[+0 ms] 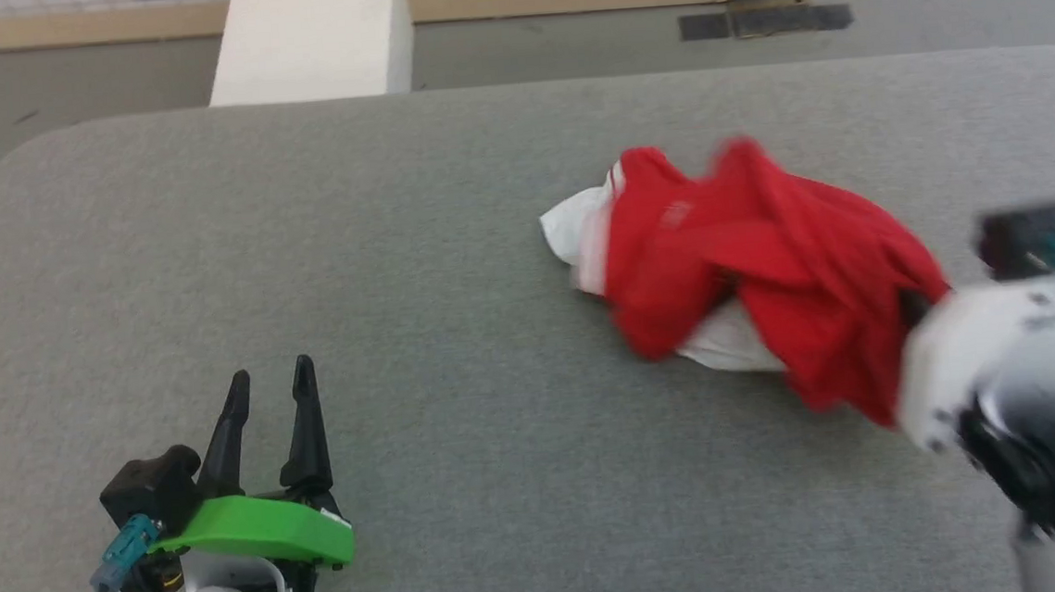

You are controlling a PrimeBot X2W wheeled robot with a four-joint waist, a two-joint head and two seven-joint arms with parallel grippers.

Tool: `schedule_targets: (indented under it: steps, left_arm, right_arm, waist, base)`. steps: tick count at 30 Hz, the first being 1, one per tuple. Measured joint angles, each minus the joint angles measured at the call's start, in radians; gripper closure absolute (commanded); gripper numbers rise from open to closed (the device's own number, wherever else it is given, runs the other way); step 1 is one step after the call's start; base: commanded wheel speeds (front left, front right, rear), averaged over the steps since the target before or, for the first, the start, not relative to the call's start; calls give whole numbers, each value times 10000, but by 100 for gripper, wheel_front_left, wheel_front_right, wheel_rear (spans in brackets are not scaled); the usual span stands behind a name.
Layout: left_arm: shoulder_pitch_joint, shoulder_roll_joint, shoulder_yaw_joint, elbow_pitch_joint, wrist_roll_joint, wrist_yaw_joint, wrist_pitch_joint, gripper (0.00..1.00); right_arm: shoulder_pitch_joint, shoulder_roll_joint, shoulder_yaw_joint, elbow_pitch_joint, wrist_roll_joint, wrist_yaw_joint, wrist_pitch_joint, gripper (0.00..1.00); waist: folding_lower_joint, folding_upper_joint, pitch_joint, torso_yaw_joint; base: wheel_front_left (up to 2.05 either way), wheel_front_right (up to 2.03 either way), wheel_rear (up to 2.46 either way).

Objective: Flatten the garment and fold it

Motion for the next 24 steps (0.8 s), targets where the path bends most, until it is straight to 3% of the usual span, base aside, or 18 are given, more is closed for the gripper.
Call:
schedule_targets:
  steps: [5, 8, 11, 12, 18, 21, 24]
  left_arm:
    - [-2, 4, -157, 2, 0, 0, 4, 0]
    - [2, 8, -209, 38, -4, -2, 52, 0]
    - [22, 15, -228, 81, -19, -2, 104, 0]
    - [32, 21, -232, 94, -27, -2, 107, 0]
    - [244, 35, -255, 128, -100, 0, 230, 0]
    - [271, 40, -274, 109, -119, 8, 282, 0]
    - [269, 42, -330, 8, -119, 15, 282, 0]
  right_arm:
    - [2347, 150, -1475, -441, -115, -2, 938, 100]
    - [3455, 194, -1442, 12, 786, -2, 1515, 100]
    - [3663, 236, -1346, 213, 1344, -2, 1135, 100]
    - [3627, 228, -1323, 201, 1356, -2, 892, 0]
    - [2821, 244, -1931, -134, 2360, -2, -970, 0]
    - [2244, 238, -2251, -435, 2113, -2, -1212, 0]
    - [1453, 205, -1956, -456, 1561, -4, -825, 0]
  waist:
    - [0, 0, -248, -369]
    - [0, 0, -371, -446]
    - [0, 0, -460, -448]
    - [0, 0, -484, -441]
    - [0, 0, -722, -369]
    - [0, 0, -790, -318]
    - [0, 0, -767, -243]
  base:
    - [0, 0, 0]
    - [0, 0, 0]
    - [0, 0, 0]
    - [0, 0, 0]
    - [0, 0, 0]
    - [0, 0, 0]
    - [0, 0, 0]
